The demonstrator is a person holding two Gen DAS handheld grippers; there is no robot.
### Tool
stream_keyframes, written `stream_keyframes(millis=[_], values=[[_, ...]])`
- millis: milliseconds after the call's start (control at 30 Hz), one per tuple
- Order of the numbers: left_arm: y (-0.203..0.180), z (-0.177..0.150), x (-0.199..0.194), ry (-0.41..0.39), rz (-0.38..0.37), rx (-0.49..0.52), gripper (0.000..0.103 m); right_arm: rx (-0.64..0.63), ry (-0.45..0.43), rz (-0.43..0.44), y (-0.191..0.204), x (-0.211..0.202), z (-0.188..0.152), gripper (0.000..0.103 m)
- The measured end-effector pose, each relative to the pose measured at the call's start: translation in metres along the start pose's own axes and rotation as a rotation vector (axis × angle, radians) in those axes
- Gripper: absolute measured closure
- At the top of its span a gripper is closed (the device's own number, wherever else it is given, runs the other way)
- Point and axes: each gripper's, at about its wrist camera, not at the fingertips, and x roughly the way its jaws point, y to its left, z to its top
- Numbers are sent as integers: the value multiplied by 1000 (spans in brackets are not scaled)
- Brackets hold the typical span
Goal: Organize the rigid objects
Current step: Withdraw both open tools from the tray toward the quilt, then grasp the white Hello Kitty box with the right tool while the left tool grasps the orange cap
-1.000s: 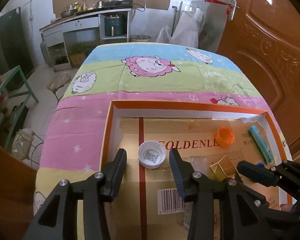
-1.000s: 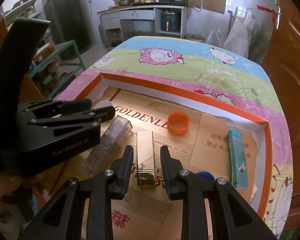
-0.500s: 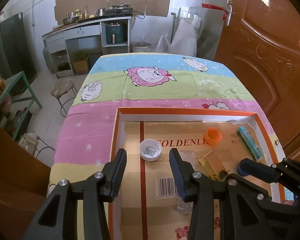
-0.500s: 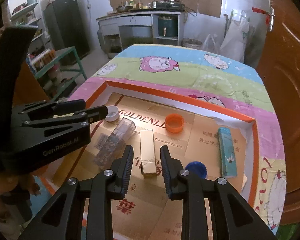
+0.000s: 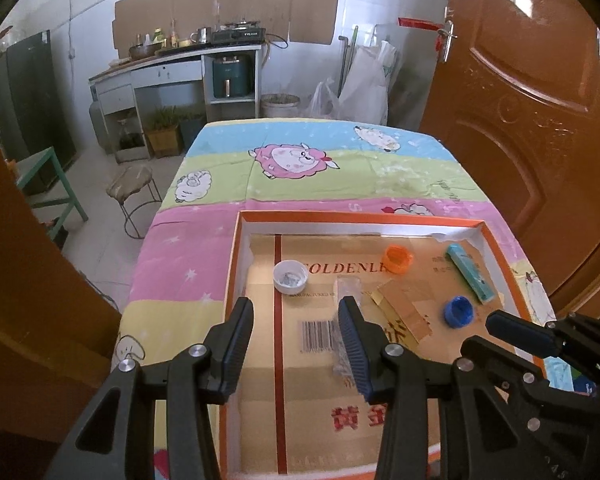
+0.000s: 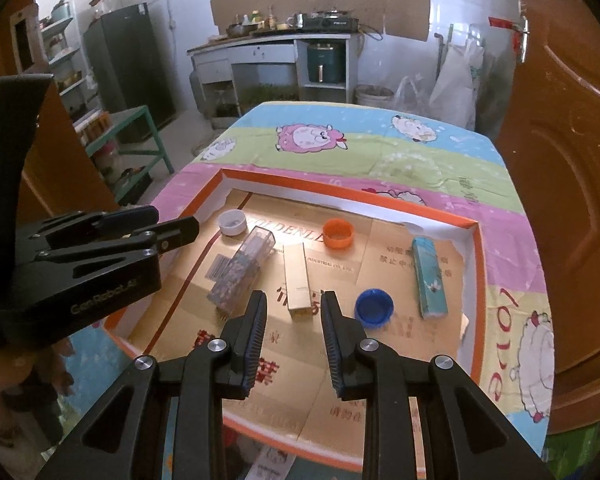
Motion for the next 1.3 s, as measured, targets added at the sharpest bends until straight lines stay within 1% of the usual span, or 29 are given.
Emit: stream_keyframes(millis=[433,733,1300], values=[[-4,-28,-50,-36,-16,-8,59,30,-40,-31,-1,-49,-28,75],[-7,-46,-72,-52,-31,-7,59,54,-44,-51,-1,-73,-52,75],[-20,-78,-108,-77,-61,24,59,74,-82,-60,9,-109,-78,75]])
